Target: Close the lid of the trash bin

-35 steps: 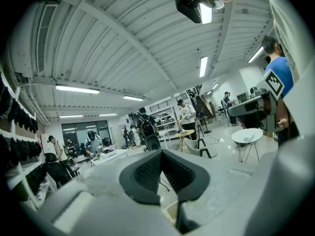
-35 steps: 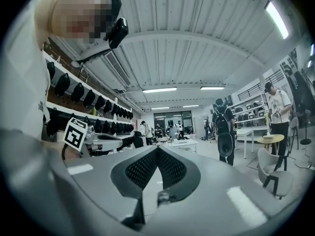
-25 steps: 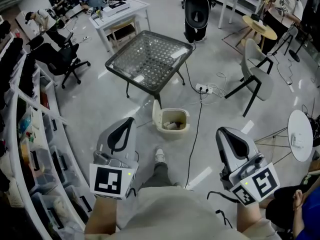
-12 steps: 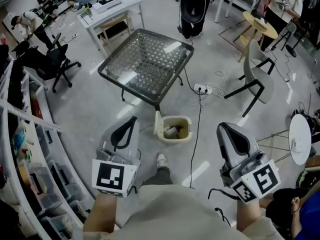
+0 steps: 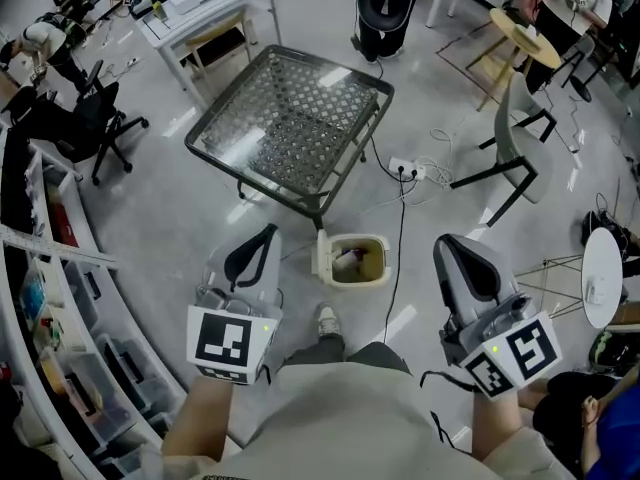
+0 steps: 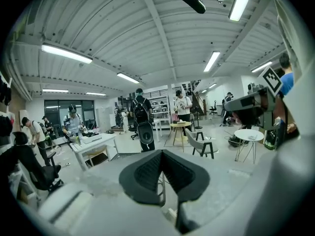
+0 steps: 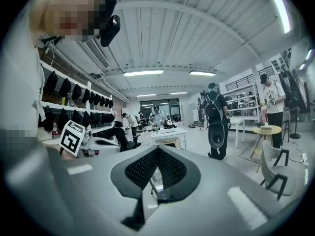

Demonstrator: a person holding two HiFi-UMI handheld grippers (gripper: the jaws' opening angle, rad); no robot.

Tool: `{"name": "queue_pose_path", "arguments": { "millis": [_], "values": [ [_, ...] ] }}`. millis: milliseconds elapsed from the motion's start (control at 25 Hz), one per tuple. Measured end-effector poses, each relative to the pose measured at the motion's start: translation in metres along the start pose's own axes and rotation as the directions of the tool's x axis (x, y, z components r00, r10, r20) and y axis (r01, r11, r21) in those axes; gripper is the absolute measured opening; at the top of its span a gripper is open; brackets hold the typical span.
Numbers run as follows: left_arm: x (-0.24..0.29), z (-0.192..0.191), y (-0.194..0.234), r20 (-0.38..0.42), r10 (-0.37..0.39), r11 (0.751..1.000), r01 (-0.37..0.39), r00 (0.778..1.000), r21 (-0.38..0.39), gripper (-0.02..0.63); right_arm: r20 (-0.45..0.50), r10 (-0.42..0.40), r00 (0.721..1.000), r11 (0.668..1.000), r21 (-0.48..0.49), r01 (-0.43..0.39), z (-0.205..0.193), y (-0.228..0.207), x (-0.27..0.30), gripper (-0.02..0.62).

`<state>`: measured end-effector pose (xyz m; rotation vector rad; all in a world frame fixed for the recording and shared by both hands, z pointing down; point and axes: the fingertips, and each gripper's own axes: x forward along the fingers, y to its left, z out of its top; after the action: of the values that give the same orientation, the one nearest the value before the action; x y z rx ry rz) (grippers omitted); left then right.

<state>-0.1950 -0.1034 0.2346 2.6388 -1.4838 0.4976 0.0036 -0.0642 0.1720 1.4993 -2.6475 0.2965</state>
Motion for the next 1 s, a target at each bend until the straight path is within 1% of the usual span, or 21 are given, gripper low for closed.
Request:
{"name": "queue_pose_path", "arguments": {
  "millis": [160, 280, 400, 560, 760, 880, 1000],
  "values": [
    [0.014, -0.008, 0.005, -0.024, -0.016, 0.998, 0.017, 1.000, 0.053, 0.003, -0.027, -0.025, 0.999, 0.999, 0.027, 0.025, -0.011, -0.020, 0.004, 0.003],
    [0.026, -0.008, 0.006, -0.046, -0.017, 0.998, 0.020, 0.999, 0.059, 0.002, -0.041, -0.036, 0.999, 0.998, 0.047, 0.038, -0.014, -0.035, 0.008, 0.003],
    [0.037, -0.007, 0.004, -0.073, -0.013, 0.998, 0.017, 0.997, 0.060, 0.002, -0.046, -0.020, 0.999, 0.998, 0.061, 0.023, -0.014, -0.049, 0.015, 0.003],
    [0.052, -0.010, 0.003, -0.099, 0.012, 0.999, -0.007, 0.995, 0.045, 0.003, -0.057, 0.006, 0.998, 0.998, 0.067, -0.002, -0.018, -0.071, 0.025, 0.003],
    [0.067, -0.017, 0.013, -0.080, 0.081, 0.997, -0.082, 0.994, -0.010, 0.003, -0.077, 0.016, 0.997, 0.996, 0.085, -0.009, -0.034, -0.097, 0.038, 0.003],
    [0.082, -0.036, 0.016, -0.125, 0.095, 0.995, -0.098, 0.988, -0.011, 0.003, -0.110, 0.029, 0.993, 0.994, 0.109, -0.017, -0.054, -0.110, 0.048, 0.003],
    [0.097, -0.066, 0.017, -0.182, 0.086, 0.995, -0.092, 0.980, -0.026, 0.002, -0.143, 0.044, 0.989, 0.992, 0.124, -0.026, -0.076, -0.119, 0.059, 0.003]
  ]
}}
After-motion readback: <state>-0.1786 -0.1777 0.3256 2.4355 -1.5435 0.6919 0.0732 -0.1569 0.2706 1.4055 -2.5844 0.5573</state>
